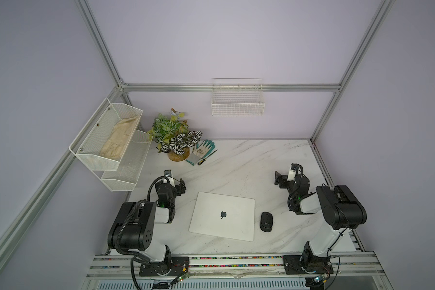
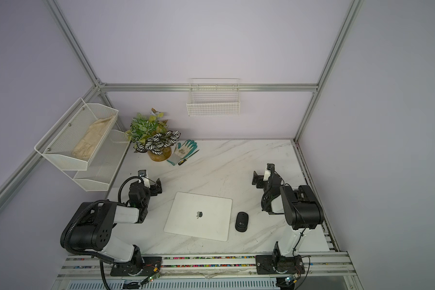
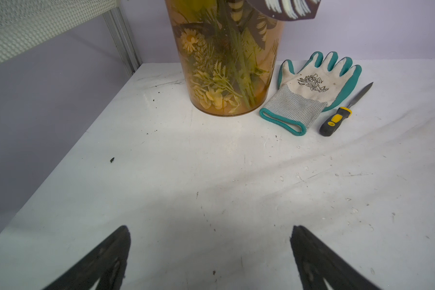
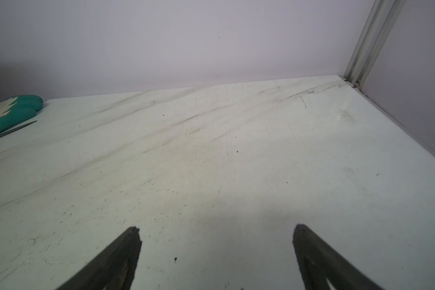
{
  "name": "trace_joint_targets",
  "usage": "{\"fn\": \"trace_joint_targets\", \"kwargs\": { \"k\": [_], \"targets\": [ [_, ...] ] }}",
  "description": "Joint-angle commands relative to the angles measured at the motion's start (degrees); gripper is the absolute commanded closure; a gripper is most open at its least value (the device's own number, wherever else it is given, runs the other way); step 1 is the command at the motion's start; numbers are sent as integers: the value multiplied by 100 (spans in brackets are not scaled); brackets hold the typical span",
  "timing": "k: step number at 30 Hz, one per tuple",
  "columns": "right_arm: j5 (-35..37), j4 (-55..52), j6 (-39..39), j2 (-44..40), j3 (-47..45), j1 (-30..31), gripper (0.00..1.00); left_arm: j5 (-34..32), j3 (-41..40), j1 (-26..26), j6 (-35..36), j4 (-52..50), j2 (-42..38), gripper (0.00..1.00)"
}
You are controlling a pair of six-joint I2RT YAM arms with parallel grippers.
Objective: Insert the wireless mouse receiver into the laptop
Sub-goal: Pick up the mouse from the center of the board.
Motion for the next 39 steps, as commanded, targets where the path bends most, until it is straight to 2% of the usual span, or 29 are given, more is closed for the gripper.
{"fn": "trace_joint_targets", "kwargs": {
  "k": [1,11,14,17,19,22,24,26,29,33,36,39],
  "targets": [
    [15,287,-72,35,50,-26,3,-95,266,-12,73,205,32,0],
    [39,282,-79,38,57,-28,3,-70,279,12,76,182,24,0],
    [710,-95,164,-205,206,-27,3,-3,301,-31,212,117,-193,0],
    [1397,-2255,809,-1000,966,-27,3,-96,397,-94,232,-719,-1069,0],
    [1958,-4073,1745,-1262,1720,-27,3,-222,396,-235,135,-1188,-1769,0],
    [2054,-6219,3076,-1369,2521,-88,3,-487,696,-497,-387,-2444,-2726,0],
    [1219,-6216,3079,-1660,2390,-192,3,-372,1026,-551,-972,-3581,-3195,0],
    [738,-5937,3082,-2215,2072,-198,3,-129,1244,-595,-1605,-4533,-3612,0],
    [381,-6437,3067,-2946,2060,-194,3,922,1143,-712,-1592,-4936,-4295,0],
    [25,-7985,2815,-3191,2456,12,5,1548,1185,-1054,-1811,-5588,-4925,0],
    [347,-9025,2670,-3371,2570,853,5,2179,1450,-1454,-1437,-6228,-4939,0],
    [785,-9753,3024,-3645,2493,1842,5,2495,1804,-2014,-899,-6857,-4665,0]
  ]
}}
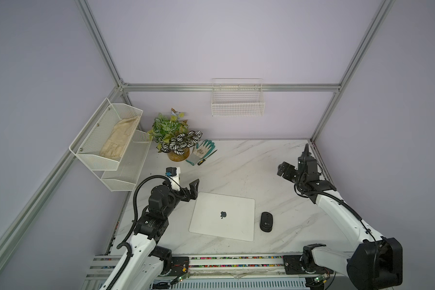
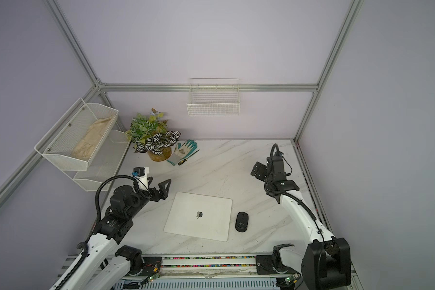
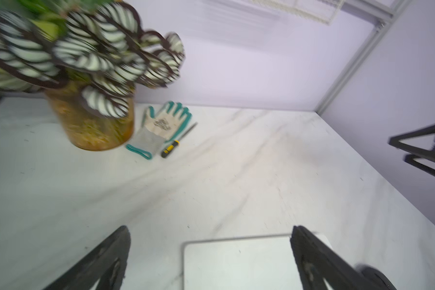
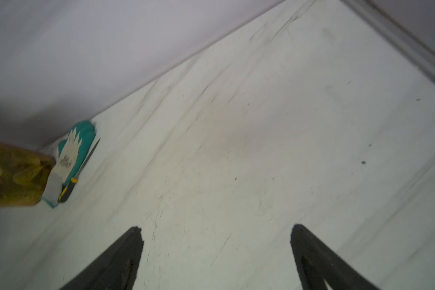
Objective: Insert the wireless mouse receiver into the laptop
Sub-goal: Pick up the mouse from the center of the board.
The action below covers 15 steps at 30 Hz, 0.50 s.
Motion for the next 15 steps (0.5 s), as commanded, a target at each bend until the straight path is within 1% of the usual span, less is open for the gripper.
{"fn": "trace_joint_targets", "kwargs": {
  "k": [1,3,5,7,8,10,13,15],
  "targets": [
    [286,-1583,428,-345,-73,888,5,707,623,-566,654,-1004,322,0],
    [492,-1903,790,-432,-227,1368,5,652,859,-1056,1064,-1309,667,0],
    [810,-2285,1208,-438,-330,1815,7,315,1092,-1605,1507,-1574,1081,0],
    [966,-2505,1591,-423,-459,2257,10,-58,1295,-2220,1951,-1792,1564,0],
    [1038,-2559,1798,-414,-530,2457,10,-187,1371,-2418,2085,-1841,1767,0],
    [1091,-2566,2140,-335,-688,2875,11,-191,1500,-2706,2260,-1875,2184,0],
    [1129,-2524,2598,-44,-873,3414,11,31,1591,-2919,2366,-1812,2573,0],
    [1133,-2440,2855,116,-959,3681,11,62,1601,-2998,2429,-1744,2734,1]
  ]
}}
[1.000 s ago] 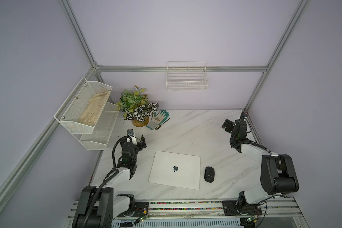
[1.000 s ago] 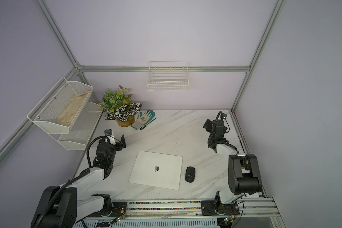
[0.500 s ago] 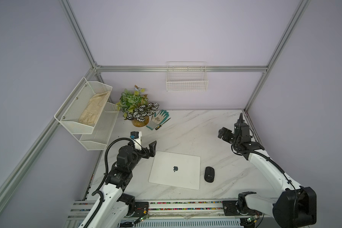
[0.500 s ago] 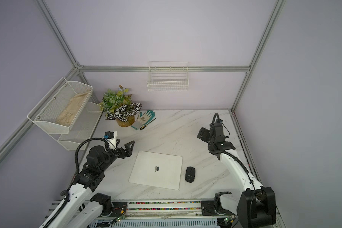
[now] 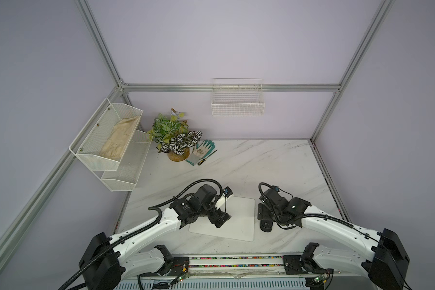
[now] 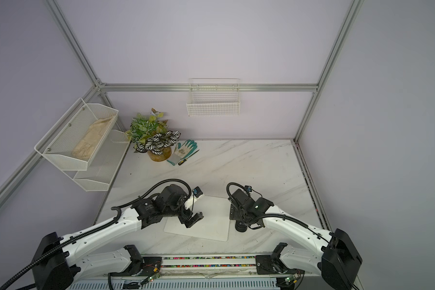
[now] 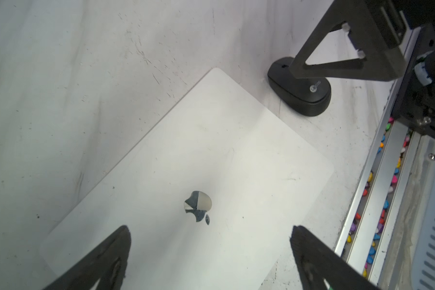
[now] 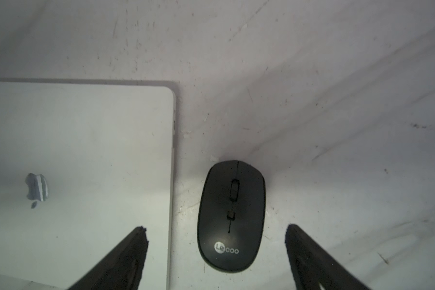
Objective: Insert the wireless mouse receiver into the laptop
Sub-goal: Pick up the mouse from the center of the board.
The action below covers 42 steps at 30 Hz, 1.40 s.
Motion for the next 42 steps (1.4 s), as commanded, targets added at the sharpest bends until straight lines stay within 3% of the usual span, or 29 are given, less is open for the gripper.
{"fn": "trace_joint_targets", "kwargs": {
  "k": [1,16,27,35,42],
  "targets": [
    [250,-134,873,183,-151,360,11,59,398,-110,419,-31,169,1],
    [259,813,1661,453,-865,463,30,181,212,-122,437,56,108,0],
    [396,1102,1428,1015,-853,465,43,290,191,-120,154,131,59,0],
    [364,1334,233,344,-682,467,57,392,387,36,-1125,311,-55,0],
    [-57,1670,-935,-971,-536,477,59,1580,333,874,-3376,843,-199,2]
  ]
}}
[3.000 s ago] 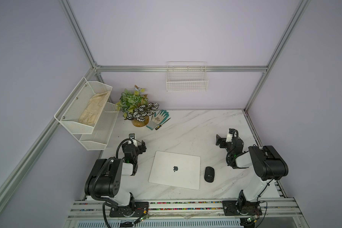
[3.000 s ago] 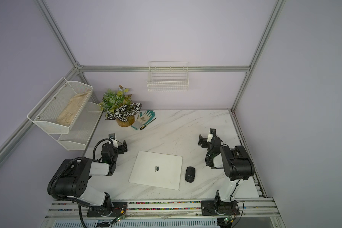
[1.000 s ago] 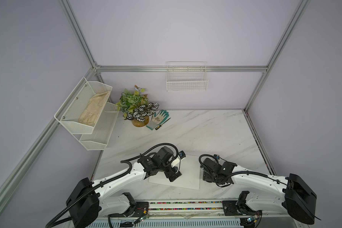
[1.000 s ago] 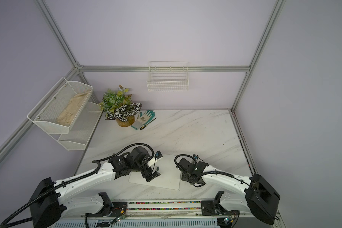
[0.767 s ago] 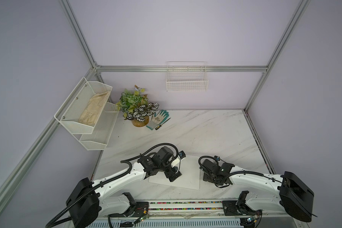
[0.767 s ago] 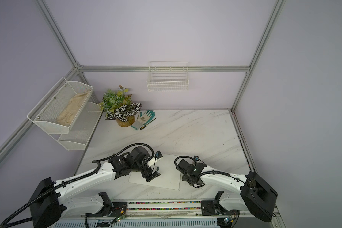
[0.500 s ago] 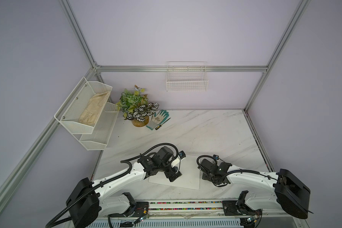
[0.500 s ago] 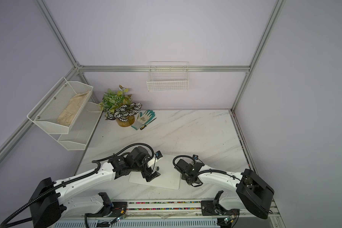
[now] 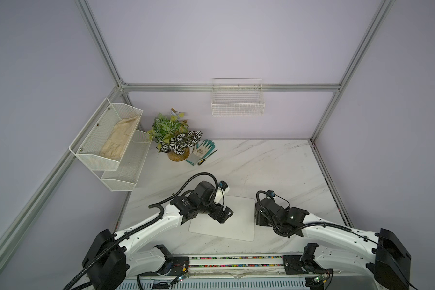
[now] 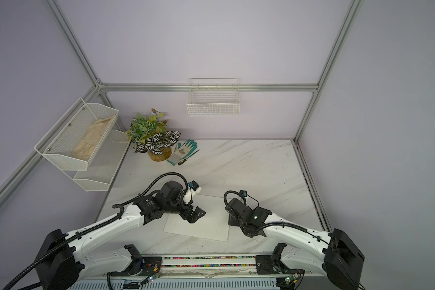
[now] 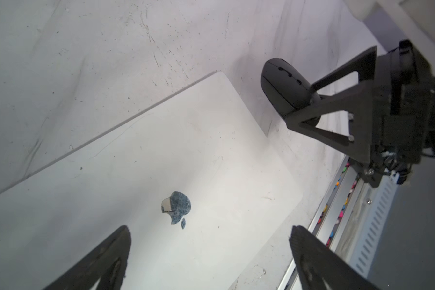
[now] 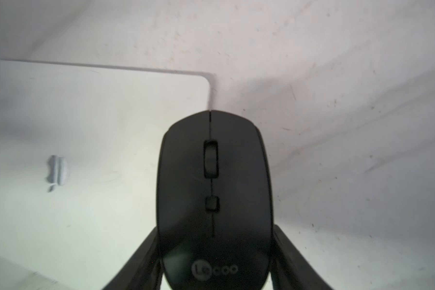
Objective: Insert the wireless mouse receiver into the laptop
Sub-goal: Pick up the mouse from the center of the board.
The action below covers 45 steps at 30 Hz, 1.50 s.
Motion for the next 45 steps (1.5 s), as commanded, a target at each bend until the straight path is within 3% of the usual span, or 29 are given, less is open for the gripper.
{"fn": "trace_joint_targets", "kwargs": {
  "k": [1,7,13,16,33,45],
  "targets": [
    [-331,488,-741,-446,99,35,59,704,291,285,-1560,676,-292,3],
    [-733,1153,-1045,-740,37,121,59,965,147,346,-2720,1644,-202,5],
    [-534,1302,-1048,-453,305,368,59,1506,19,338,-3595,2497,407,11],
    [-332,1349,-991,-337,398,465,59,1377,-153,267,-3890,2856,426,14],
    [241,1813,-591,209,665,633,62,600,-286,-254,-4171,3031,672,23],
    [172,2108,-500,281,607,655,63,279,-355,-339,-4215,3099,614,35]
  ]
}}
